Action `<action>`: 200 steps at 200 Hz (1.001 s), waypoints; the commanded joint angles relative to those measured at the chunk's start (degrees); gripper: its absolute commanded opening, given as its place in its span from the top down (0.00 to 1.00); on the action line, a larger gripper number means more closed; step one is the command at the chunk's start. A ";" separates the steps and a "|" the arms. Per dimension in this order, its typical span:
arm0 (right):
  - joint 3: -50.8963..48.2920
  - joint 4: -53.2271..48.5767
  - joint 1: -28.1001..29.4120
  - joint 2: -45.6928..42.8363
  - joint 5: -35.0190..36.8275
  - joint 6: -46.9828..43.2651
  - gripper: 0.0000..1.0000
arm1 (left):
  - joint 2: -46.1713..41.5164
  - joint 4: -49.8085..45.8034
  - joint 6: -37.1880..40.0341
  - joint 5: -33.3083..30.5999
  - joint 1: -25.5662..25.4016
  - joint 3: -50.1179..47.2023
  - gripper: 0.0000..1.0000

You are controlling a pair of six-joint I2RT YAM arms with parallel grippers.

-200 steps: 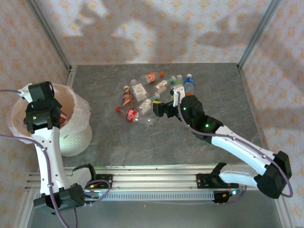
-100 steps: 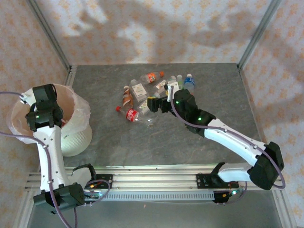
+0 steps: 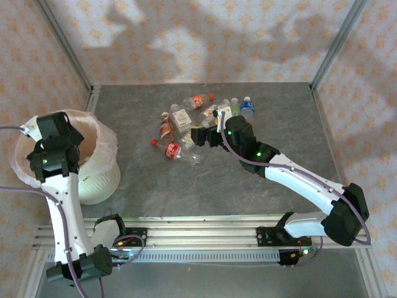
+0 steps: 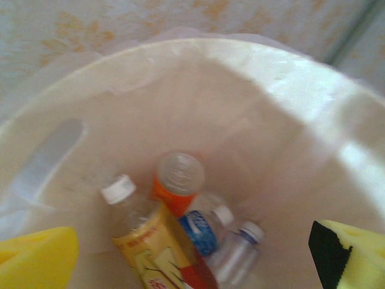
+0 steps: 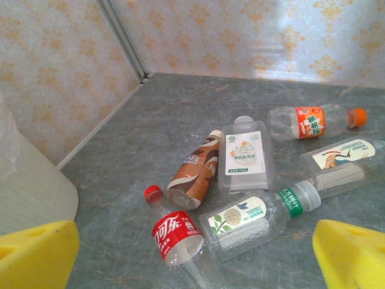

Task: Put the plastic bottles in the bin

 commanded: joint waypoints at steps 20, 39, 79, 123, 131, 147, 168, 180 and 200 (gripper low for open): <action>1.33 -1.34 -0.25 -0.22 4.87 3.70 0.01 | -4.99 5.55 -4.30 19.37 0.48 -1.21 0.00; 1.60 -2.97 -1.57 -0.11 6.43 6.21 0.01 | -7.70 10.62 -7.40 30.10 0.48 -3.89 0.00; -0.01 -7.10 -7.17 -0.25 9.58 14.52 0.01 | -11.40 18.87 -12.54 40.55 0.48 -8.42 0.00; 3.94 -18.95 -15.49 3.63 4.36 14.83 0.01 | -12.91 34.75 -22.29 58.47 -1.11 -11.71 0.00; 4.38 -19.56 -18.78 4.70 -0.30 14.05 0.01 | -12.90 35.62 -23.19 58.79 -3.13 -12.07 0.00; 6.75 -22.16 -23.42 7.95 -4.62 10.36 0.01 | -13.21 35.76 -23.15 56.58 -9.60 -12.80 0.00; 11.41 -26.37 -28.09 13.92 -3.43 6.77 0.01 | -13.22 38.53 -23.80 51.57 -19.36 -15.39 0.00; 14.85 -28.07 -30.84 18.03 -3.91 5.63 0.01 | -12.31 40.19 -23.94 49.42 -24.44 -16.52 0.00; 23.82 -32.64 -34.23 26.26 -4.98 3.37 0.02 | -9.73 41.86 -23.28 46.06 -31.72 -17.06 0.00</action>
